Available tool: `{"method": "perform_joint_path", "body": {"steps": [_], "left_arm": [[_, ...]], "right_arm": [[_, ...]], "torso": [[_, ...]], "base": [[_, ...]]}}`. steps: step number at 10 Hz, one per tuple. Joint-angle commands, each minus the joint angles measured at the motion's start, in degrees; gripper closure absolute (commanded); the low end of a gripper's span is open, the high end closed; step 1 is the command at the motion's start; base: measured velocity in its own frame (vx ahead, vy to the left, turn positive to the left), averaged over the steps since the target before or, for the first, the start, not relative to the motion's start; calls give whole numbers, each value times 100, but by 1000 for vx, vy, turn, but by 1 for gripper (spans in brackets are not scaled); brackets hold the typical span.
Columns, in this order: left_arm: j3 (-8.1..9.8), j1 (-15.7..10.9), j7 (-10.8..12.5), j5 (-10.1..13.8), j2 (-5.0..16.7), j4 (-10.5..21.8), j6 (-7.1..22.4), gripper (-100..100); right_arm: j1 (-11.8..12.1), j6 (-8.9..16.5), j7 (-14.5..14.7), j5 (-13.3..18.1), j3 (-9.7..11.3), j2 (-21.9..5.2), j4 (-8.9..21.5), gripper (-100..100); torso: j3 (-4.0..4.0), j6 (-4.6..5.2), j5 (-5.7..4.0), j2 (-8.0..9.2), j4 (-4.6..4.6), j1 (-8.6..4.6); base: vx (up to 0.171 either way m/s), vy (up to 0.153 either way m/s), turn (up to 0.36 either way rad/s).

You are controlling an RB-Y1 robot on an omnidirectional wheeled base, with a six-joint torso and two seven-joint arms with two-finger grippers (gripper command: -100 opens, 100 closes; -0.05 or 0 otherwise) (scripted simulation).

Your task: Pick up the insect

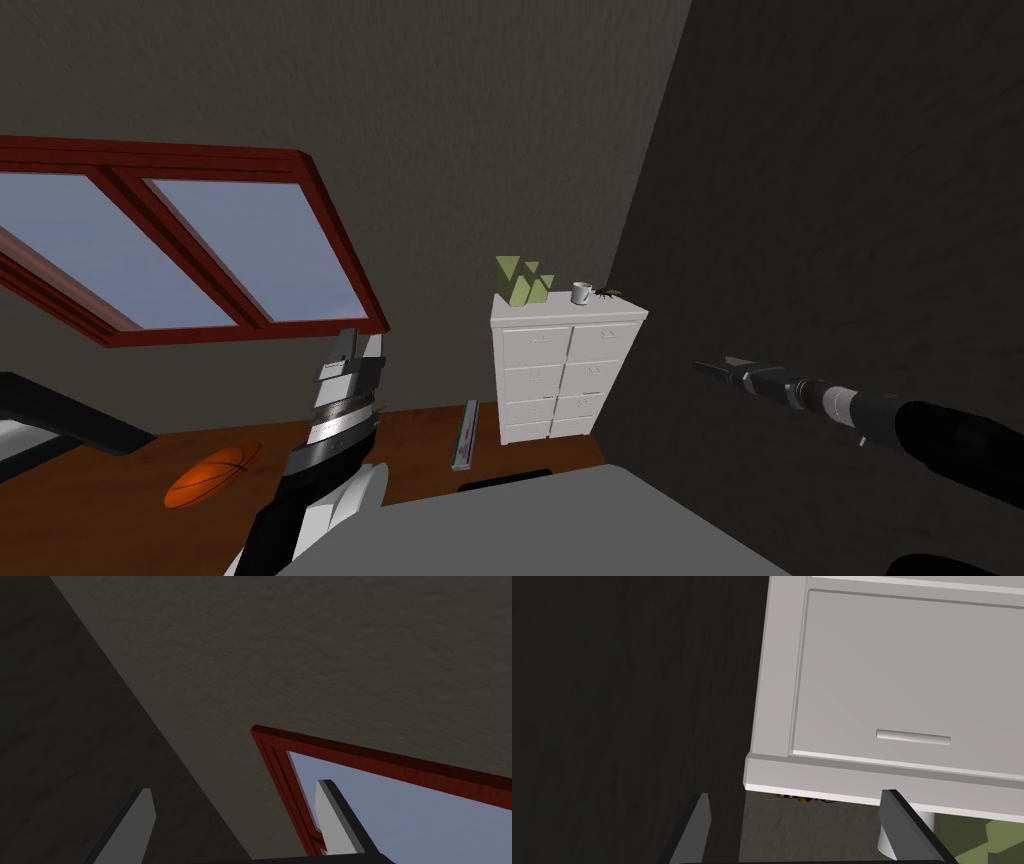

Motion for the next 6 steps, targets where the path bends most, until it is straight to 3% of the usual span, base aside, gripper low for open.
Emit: {"method": "perform_joint_path", "body": {"steps": [1, 2, 3, 4, 5, 6], "left_arm": [[0, 0, 0, 0, 0, 0, 0, 0], [0, 0, 0, 0, 0, 0, 0, 0], [0, 0, 0, 0, 0, 0, 0, 0], [0, 0, 0, 0, 0, 0, 0, 0], [0, 0, 0, 0, 0, 0, 0, 0], [0, 0, 0, 0, 0, 0, 0, 0]], "right_arm": [[83, -40, -15, 66, -121, -286, 146, -100], [83, -40, -15, 66, -121, -395, 146, -100], [277, -100, -20, 203, -353, -612, 389, -100], [277, -100, -20, 203, -353, -786, 389, -100], [472, -157, -24, 336, -546, -969, 631, -100], [472, -157, -24, 336, -579, -1191, 631, -100]], "torso": [[0, 0, 0, 0, 0, 0], [0, 0, 0, 0, 0, -2], [-1, -1, -3, -1, 0, -12], [-1, -1, -3, -2, -1, -10], [-3, -1, -3, -5, -1, -10], [-4, -1, -2, -7, -2, -7]], "base": [[-2, 55, 16], [-1, 23, -4], [1, 37, 45], [8, 35, 20], [13, 42, 33], [11, 39, 21]]}}
